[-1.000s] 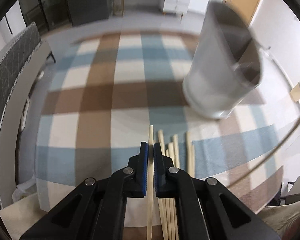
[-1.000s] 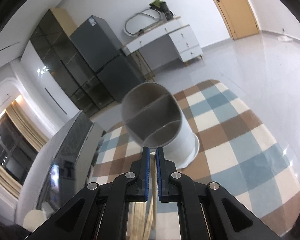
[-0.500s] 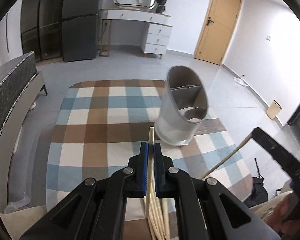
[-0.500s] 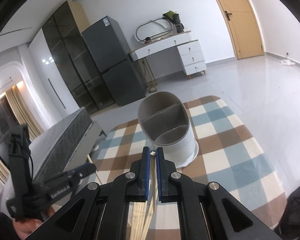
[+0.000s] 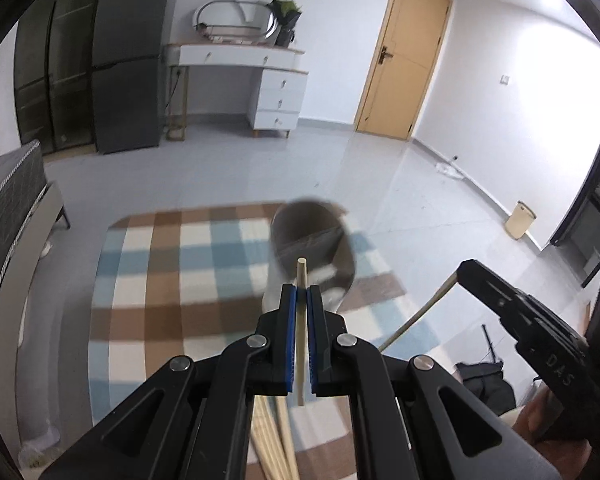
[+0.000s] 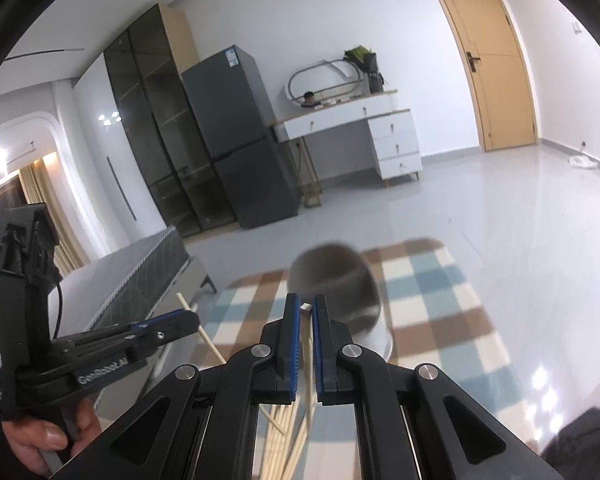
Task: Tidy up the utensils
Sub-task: 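Carry both held chopsticks with both grippers over the white utensil holder, then open both grippers to drop the chopsticks into the holder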
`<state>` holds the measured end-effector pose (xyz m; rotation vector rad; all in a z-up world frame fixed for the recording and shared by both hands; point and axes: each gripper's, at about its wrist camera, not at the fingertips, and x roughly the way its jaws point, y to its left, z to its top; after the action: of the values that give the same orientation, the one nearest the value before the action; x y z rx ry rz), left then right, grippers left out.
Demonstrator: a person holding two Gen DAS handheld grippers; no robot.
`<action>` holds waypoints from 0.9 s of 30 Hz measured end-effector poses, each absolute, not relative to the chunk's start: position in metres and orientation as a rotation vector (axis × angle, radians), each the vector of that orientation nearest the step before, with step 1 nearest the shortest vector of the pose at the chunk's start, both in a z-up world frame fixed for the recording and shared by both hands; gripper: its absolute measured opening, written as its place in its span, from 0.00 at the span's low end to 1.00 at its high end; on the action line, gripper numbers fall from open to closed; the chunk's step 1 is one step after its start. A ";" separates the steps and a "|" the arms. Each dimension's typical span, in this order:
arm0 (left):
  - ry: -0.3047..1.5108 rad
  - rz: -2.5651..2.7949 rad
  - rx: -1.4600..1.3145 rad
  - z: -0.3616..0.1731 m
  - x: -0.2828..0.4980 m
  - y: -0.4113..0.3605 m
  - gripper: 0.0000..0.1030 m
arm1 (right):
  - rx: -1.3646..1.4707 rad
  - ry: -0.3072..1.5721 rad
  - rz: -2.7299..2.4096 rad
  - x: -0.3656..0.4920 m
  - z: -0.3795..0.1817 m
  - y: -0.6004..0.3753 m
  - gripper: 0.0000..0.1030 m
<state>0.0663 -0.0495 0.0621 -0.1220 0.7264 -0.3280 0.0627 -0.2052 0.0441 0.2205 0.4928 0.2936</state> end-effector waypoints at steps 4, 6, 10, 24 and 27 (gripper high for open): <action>0.685 -0.341 -0.150 0.092 0.088 -0.053 0.01 | 0.173 0.448 0.302 0.087 0.079 -0.210 0.05; 0.662 -0.342 -0.144 0.106 0.101 -0.057 0.01 | 0.145 0.431 0.305 0.100 0.094 -0.210 0.05; 0.624 -0.338 -0.146 0.127 0.132 -0.057 0.01 | 0.096 0.391 0.315 0.128 0.120 -0.207 0.05; 0.621 -0.320 -0.178 0.104 0.194 -0.045 0.01 | -0.087 0.390 0.400 0.213 0.112 -0.159 0.05; 0.626 -0.349 -0.194 0.091 0.196 -0.044 0.01 | -0.110 0.415 0.412 0.222 0.098 -0.156 0.05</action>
<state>0.1957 -0.0438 0.0907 -0.1943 0.6260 -0.3487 0.2217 -0.1564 0.0982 -0.1097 0.4155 0.4122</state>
